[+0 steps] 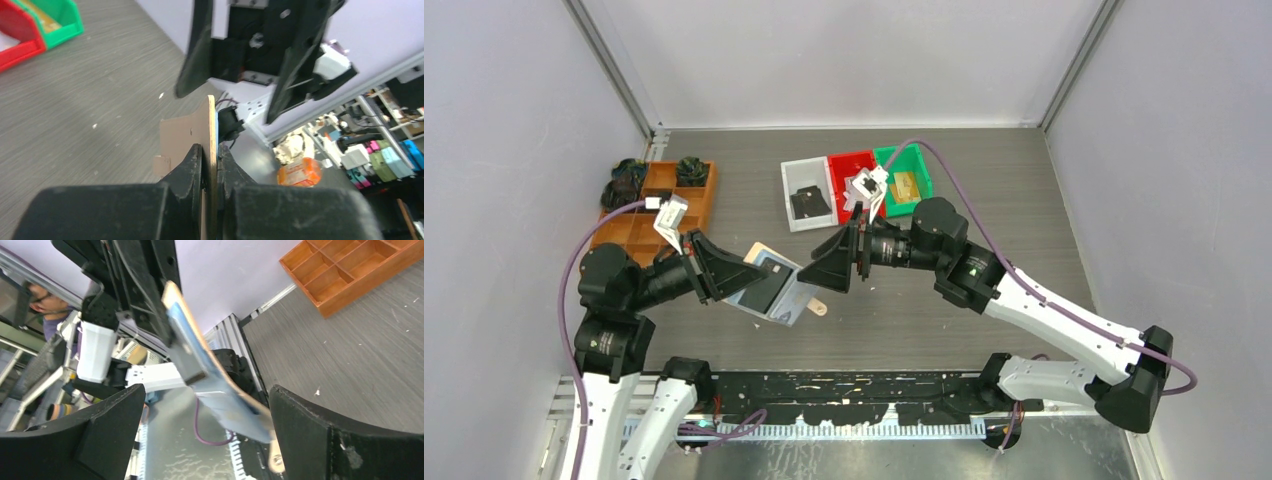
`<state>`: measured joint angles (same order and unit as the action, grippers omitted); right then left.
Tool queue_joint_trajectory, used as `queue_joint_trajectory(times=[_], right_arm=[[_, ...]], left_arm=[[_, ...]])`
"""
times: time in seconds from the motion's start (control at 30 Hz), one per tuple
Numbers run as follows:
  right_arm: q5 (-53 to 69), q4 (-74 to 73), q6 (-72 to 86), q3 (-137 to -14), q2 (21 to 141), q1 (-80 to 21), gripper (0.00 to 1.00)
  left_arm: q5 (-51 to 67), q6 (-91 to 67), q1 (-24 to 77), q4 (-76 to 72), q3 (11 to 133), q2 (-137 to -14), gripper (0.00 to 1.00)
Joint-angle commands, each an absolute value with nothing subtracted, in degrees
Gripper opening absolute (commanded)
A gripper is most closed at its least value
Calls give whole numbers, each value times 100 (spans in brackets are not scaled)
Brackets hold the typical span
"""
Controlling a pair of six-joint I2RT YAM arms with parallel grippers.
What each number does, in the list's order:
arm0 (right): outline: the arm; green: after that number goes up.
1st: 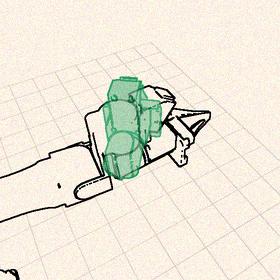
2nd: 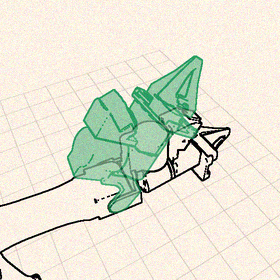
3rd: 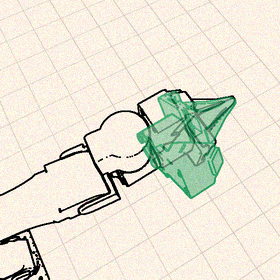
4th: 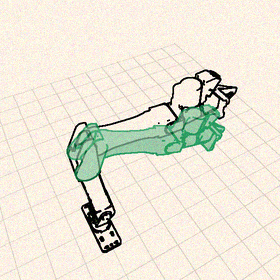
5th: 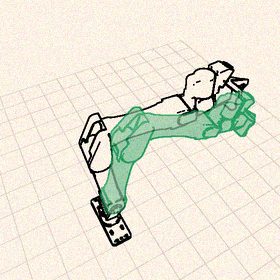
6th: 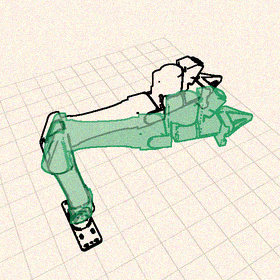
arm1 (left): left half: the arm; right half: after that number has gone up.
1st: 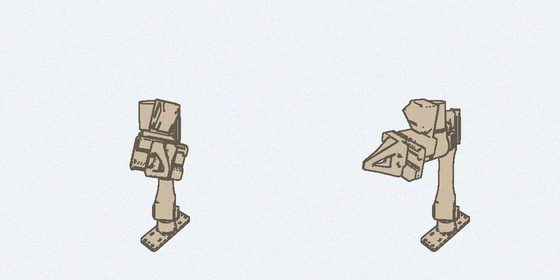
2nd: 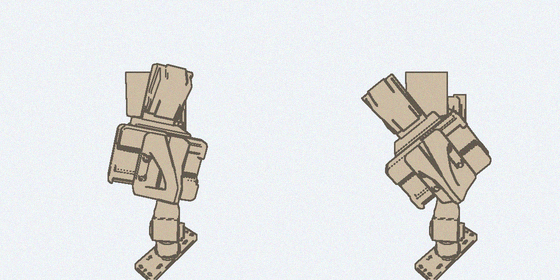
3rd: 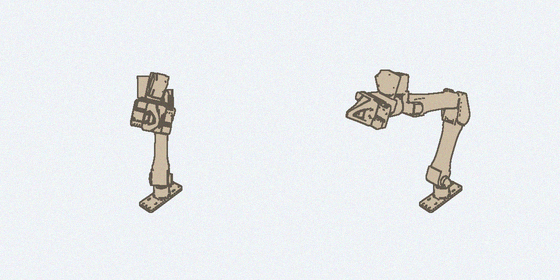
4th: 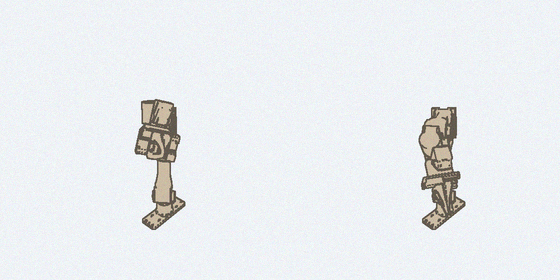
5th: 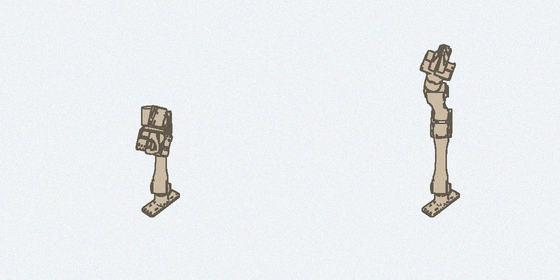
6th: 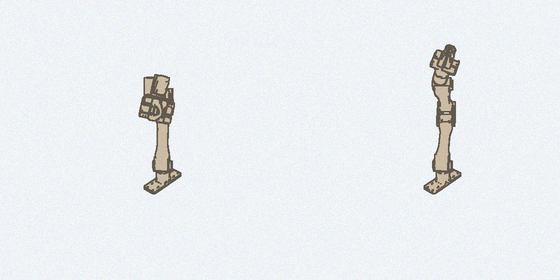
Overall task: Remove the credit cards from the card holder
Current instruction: Remove the credit card from the card holder.
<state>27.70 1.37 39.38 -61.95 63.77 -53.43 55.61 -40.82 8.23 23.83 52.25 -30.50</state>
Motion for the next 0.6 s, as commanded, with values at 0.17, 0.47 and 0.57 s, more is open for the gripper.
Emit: queue_joint_trajectory(times=[0.17, 0.47, 0.57], right_arm=[[3811, 2127, 3553, -5694, 6495, -5361, 99], [5109, 2945, 5211, -6057, 7398, -5361, 34], [5178, 2902, 5321, -6068, 7378, -5360, 17]], left_arm=[[6582, -5847, 826, 514, 5287, -3182, 0], [6273, -5667, 826, 771, 5308, -3102, 0], [6030, -5466, 826, 1003, 5273, -3018, 0]])
